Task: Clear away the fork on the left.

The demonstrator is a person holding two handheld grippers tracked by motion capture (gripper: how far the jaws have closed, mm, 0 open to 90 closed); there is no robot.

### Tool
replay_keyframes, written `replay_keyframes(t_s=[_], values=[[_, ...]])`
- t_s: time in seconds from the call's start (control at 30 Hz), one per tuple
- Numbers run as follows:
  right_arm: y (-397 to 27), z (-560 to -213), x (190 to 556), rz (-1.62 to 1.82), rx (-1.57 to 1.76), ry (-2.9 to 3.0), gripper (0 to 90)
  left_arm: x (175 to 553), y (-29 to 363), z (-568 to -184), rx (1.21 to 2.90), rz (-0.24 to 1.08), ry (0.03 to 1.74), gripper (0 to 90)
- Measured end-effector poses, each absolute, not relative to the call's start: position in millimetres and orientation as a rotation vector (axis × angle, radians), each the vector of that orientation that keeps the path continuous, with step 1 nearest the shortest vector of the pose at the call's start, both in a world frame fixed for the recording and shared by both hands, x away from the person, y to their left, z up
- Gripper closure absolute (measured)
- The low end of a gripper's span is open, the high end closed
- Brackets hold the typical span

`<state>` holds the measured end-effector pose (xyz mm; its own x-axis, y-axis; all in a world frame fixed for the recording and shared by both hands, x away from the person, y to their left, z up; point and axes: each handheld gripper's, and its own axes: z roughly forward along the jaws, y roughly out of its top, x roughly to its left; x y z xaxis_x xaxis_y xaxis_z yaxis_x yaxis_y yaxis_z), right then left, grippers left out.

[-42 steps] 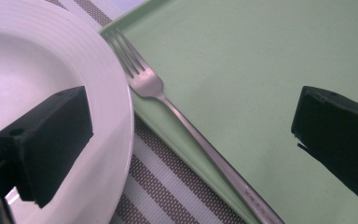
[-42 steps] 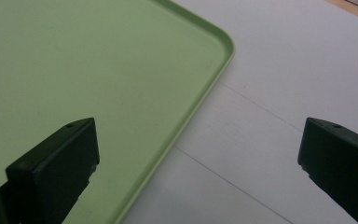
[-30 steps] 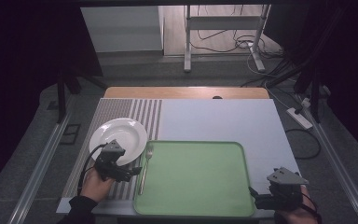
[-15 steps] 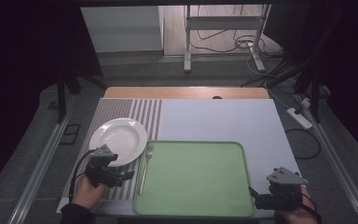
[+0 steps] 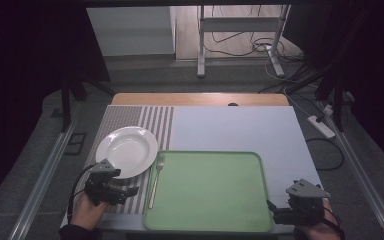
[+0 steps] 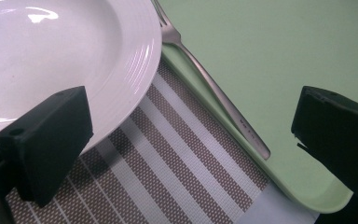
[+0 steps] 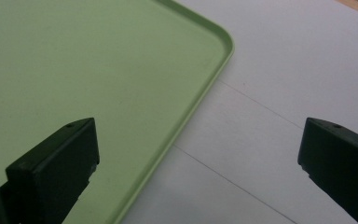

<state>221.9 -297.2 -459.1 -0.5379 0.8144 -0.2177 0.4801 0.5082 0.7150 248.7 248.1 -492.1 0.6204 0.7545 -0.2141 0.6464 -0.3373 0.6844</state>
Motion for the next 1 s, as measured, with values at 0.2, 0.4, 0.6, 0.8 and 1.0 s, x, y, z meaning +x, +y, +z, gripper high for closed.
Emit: replay_keyframes(t_s=[0.2, 0.4, 0.6, 0.8, 1.0], values=[[-297, -459, 222, 0.813, 1.058, 2.209, 0.0, 244, 253, -494, 2.068, 0.172, 1.111, 0.0], [-297, -459, 222, 0.813, 1.061, 2.207, 0.0, 238, 259, -495, 2.058, 0.166, 1.125, 0.0], [-297, -459, 222, 0.812, 1.063, 2.205, 0.0, 229, 268, -497, 2.034, 0.159, 1.152, 0.0], [-297, -459, 222, 0.812, 1.067, 2.205, 0.0, 223, 273, -499, 2.021, 0.162, 1.172, 0.0], [-297, -459, 222, 0.812, 1.068, 2.203, 0.0, 218, 279, -498, 2.0, 0.174, 1.179, 0.0]])
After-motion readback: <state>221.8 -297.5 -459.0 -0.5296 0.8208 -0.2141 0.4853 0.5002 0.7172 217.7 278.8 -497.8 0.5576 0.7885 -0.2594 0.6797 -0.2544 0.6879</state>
